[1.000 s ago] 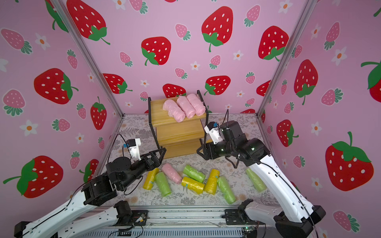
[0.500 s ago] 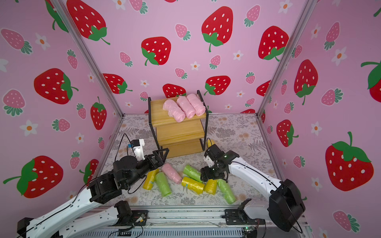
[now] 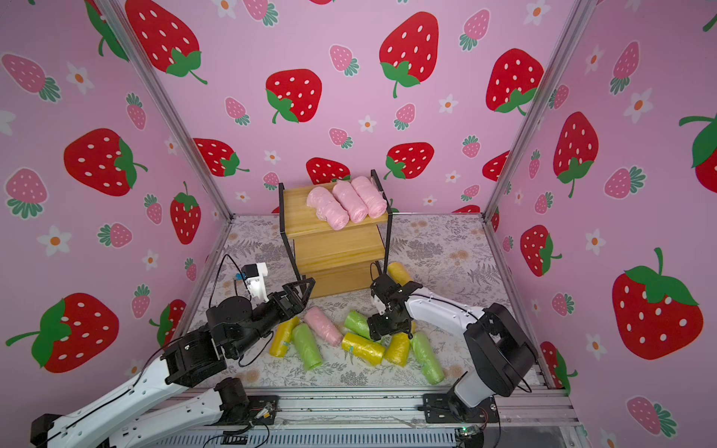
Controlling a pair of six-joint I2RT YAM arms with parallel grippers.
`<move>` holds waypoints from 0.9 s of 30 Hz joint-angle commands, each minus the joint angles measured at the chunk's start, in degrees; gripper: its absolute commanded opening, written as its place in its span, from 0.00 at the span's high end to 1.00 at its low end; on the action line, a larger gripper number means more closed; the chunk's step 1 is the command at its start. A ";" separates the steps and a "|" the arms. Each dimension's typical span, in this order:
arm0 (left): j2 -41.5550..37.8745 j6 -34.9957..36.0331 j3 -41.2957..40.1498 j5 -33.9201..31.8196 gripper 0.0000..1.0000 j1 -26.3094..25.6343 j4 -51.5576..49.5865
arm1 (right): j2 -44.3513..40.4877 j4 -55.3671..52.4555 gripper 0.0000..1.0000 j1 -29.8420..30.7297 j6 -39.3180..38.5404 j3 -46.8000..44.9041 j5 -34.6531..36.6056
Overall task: Sort the rolls of trash bags by color and place them on the shelf
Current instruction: Pick up the roll of trash bags from the center of the board.
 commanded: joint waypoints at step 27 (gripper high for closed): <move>-0.10 0.52 -1.51 0.39 0.02 0.01 3.44 | 2.29 -9.17 0.20 3.03 -11.02 7.79 12.38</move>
